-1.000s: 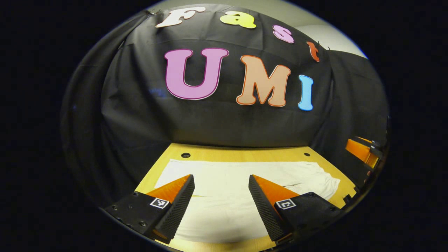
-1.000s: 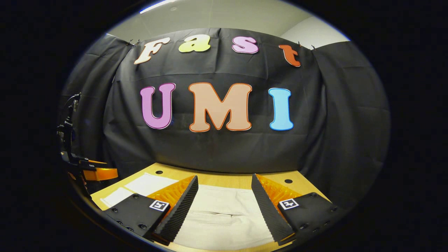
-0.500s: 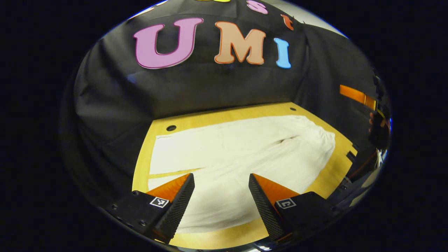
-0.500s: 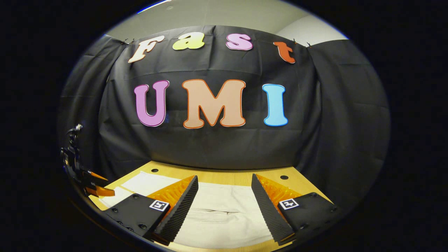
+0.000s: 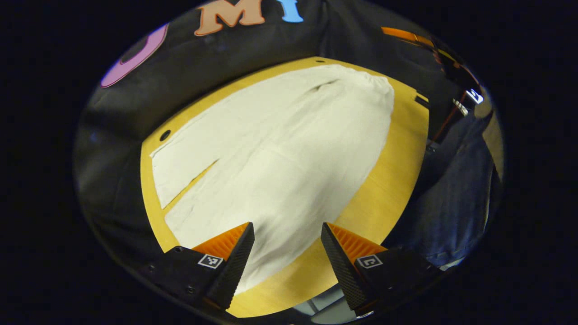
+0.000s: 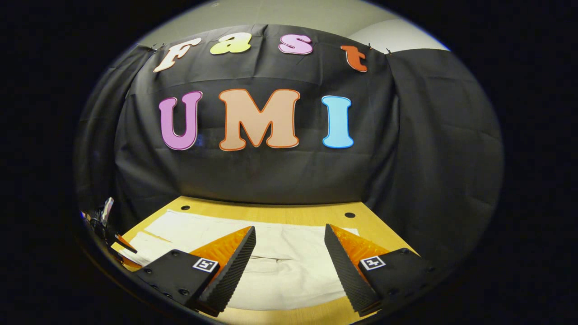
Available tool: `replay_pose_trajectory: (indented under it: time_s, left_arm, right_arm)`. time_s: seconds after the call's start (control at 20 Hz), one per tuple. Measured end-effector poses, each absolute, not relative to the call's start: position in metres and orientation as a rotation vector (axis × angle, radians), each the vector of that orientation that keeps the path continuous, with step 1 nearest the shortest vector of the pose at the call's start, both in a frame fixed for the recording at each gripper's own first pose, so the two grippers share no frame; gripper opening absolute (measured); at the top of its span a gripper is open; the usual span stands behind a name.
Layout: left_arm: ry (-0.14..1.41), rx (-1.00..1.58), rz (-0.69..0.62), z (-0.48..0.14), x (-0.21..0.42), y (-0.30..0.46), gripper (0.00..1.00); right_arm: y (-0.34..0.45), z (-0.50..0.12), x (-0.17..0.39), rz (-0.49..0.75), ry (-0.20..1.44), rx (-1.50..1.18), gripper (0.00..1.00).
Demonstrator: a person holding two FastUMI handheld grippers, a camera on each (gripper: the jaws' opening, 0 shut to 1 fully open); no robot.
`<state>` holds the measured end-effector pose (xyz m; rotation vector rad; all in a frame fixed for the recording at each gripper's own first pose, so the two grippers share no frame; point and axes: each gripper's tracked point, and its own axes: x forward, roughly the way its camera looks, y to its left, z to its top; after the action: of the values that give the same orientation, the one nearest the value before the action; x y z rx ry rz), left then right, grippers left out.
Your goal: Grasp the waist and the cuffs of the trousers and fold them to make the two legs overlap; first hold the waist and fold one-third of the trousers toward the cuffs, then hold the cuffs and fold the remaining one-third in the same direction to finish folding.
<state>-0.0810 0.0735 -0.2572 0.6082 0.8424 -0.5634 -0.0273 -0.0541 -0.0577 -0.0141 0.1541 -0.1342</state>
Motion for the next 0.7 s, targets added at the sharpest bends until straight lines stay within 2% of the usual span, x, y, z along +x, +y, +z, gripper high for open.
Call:
replay_pose_trajectory:
  time_s: [0.4, 0.7]
  left_arm:
    - [1.055, 0.816, -0.670, -0.286, -0.118, 0.112, 0.91]
    - [1.136, 0.870, -0.699, -0.292, -0.123, 0.127, 0.91]
  right_arm:
    - [-0.063, -0.078, -0.032, -0.160, 0.211, -0.019, 0.98]
    - [-0.068, -0.087, -0.032, -0.173, 0.234, -0.042, 0.98]
